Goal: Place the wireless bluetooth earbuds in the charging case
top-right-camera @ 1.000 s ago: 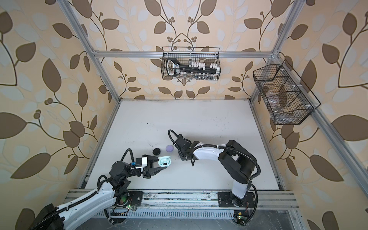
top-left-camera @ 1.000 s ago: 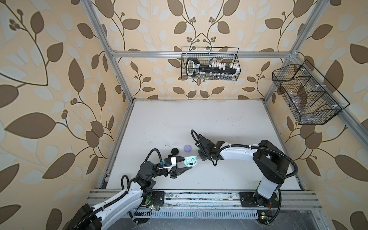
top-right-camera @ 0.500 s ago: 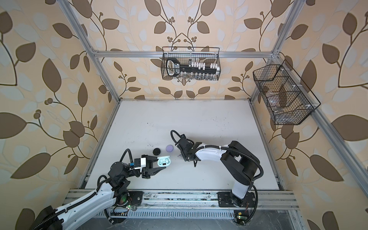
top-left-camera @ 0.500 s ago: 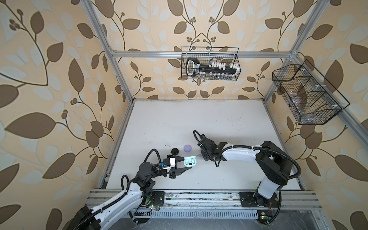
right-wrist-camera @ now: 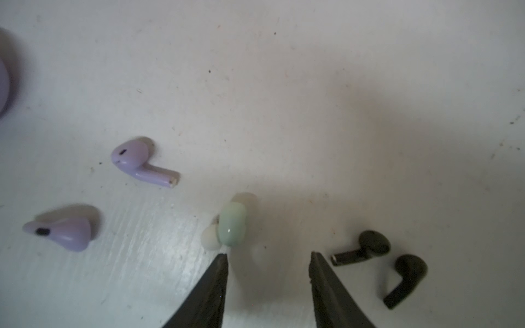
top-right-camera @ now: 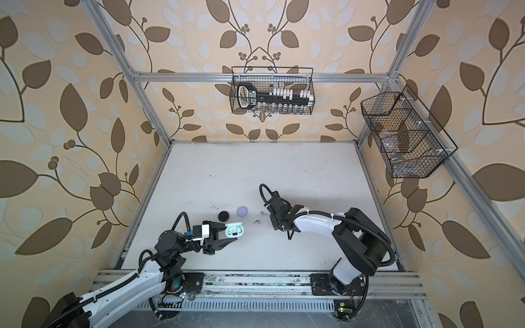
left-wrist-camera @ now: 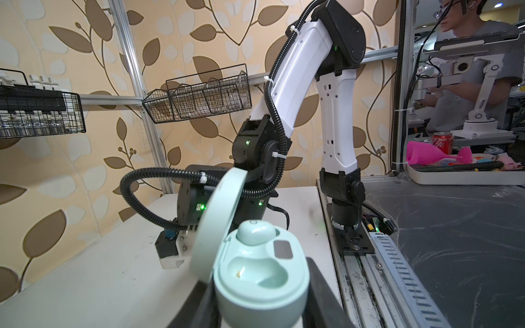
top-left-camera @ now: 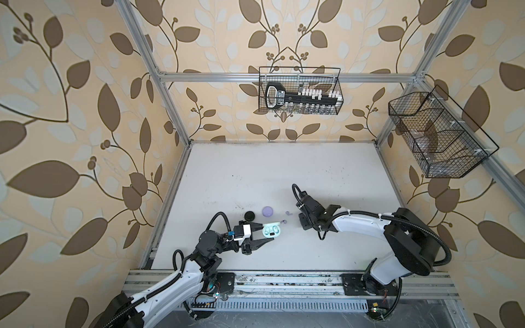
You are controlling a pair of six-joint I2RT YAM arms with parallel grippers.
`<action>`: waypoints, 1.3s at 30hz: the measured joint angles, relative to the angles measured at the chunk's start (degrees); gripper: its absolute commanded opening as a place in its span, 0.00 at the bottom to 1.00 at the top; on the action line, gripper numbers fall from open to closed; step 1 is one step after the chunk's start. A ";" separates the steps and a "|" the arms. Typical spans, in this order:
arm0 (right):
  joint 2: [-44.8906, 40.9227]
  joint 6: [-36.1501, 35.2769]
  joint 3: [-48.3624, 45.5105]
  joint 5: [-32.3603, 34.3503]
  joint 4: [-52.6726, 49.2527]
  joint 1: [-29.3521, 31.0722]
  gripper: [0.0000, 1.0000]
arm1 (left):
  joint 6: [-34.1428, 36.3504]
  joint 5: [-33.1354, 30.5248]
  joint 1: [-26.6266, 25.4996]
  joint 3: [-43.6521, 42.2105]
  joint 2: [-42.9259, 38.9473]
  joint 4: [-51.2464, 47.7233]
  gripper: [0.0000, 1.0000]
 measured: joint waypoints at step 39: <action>4.79 9.42 1.92 -21.35 8.37 -5.57 0.47 | 0.02 -0.15 -0.37 0.00 -1.29 -1.68 0.00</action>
